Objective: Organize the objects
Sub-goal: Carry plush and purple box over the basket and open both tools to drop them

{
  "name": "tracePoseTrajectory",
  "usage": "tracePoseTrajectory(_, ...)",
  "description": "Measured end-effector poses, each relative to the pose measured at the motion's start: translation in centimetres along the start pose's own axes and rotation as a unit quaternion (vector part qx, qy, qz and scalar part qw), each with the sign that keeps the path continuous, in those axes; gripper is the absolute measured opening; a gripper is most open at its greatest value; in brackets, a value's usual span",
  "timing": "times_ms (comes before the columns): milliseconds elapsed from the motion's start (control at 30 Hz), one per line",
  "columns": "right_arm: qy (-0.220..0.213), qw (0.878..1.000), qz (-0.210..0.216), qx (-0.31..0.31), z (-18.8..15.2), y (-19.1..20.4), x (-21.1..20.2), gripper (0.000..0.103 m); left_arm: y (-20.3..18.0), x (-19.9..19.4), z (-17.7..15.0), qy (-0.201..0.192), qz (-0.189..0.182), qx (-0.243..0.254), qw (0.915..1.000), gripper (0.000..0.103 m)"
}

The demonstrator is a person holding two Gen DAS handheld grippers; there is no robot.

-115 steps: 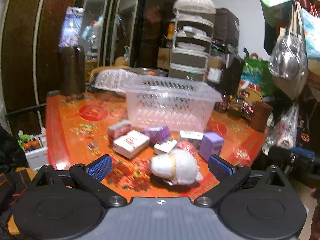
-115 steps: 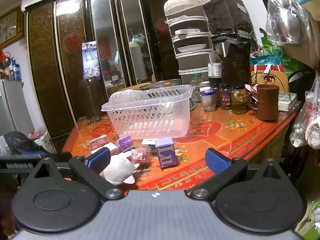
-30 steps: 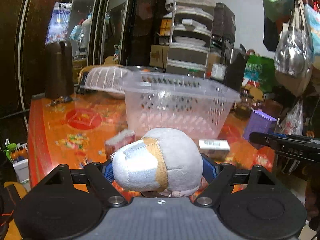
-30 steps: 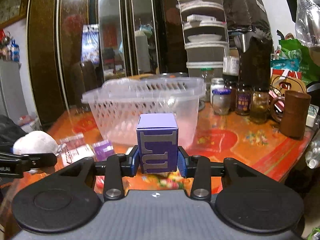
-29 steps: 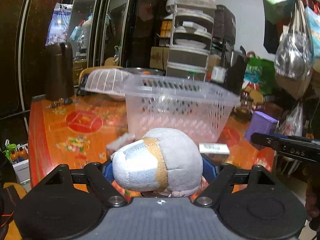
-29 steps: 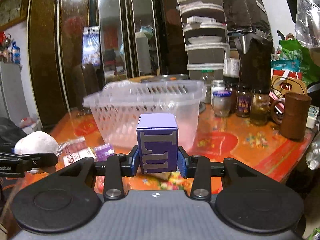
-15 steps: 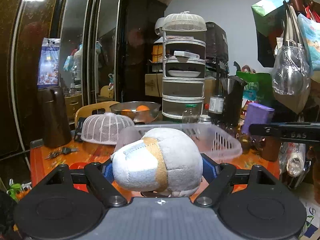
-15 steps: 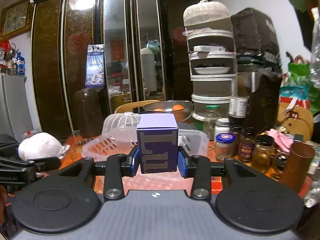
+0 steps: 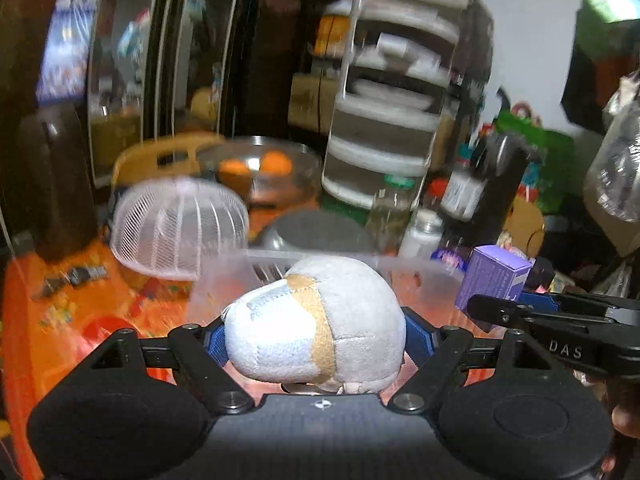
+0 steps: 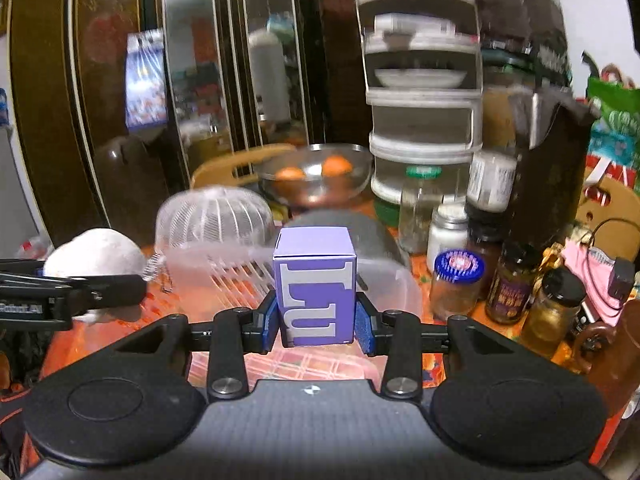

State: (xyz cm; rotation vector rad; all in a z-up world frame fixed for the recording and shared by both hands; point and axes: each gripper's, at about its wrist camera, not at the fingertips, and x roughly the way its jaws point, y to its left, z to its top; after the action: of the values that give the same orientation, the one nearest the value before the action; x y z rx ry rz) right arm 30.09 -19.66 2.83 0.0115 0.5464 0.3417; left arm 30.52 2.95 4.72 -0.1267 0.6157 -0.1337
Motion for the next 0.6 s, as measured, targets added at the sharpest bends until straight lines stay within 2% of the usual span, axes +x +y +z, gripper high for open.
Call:
tracePoseTrajectory(133, 0.075, 0.997, 0.008, 0.001, -0.5, -0.3, 3.4, 0.042, 0.5, 3.8, -0.4, 0.056, 0.006, -0.025, 0.9981, 0.084)
tracePoseTrajectory(200, 0.093, 0.996, -0.001, -0.001, -0.6, -0.2, 4.3, 0.042, 0.7, 5.0, -0.6, 0.071, 0.009, -0.027, 0.997, 0.084)
tracePoseTrajectory(333, 0.106, 0.994, 0.007, -0.005, -0.8, 0.1, 5.1, 0.043, 0.7, 6.0, -1.1, 0.08, 0.014, -0.023, 0.9964, 0.085)
tracePoseTrajectory(500, 0.106, 0.994, 0.006, -0.017, -1.4, 0.7, 5.3, 0.043, 0.4, 6.0, -1.3, 0.071, 0.017, -0.016, 0.9972, 0.085)
tracePoseTrajectory(567, 0.101, 0.995, 0.004, -0.017, -1.2, 0.9, 5.2, 0.051, 0.2, 5.9, -1.2, 0.061, 0.022, -0.007, 0.9978, 0.085)
tracePoseTrajectory(600, 0.095, 0.995, 0.002, -0.018, -1.1, 0.9, 5.0, 0.061, 0.0, 5.6, -1.1, 0.05, 0.03, -0.003, 0.9983, 0.086)
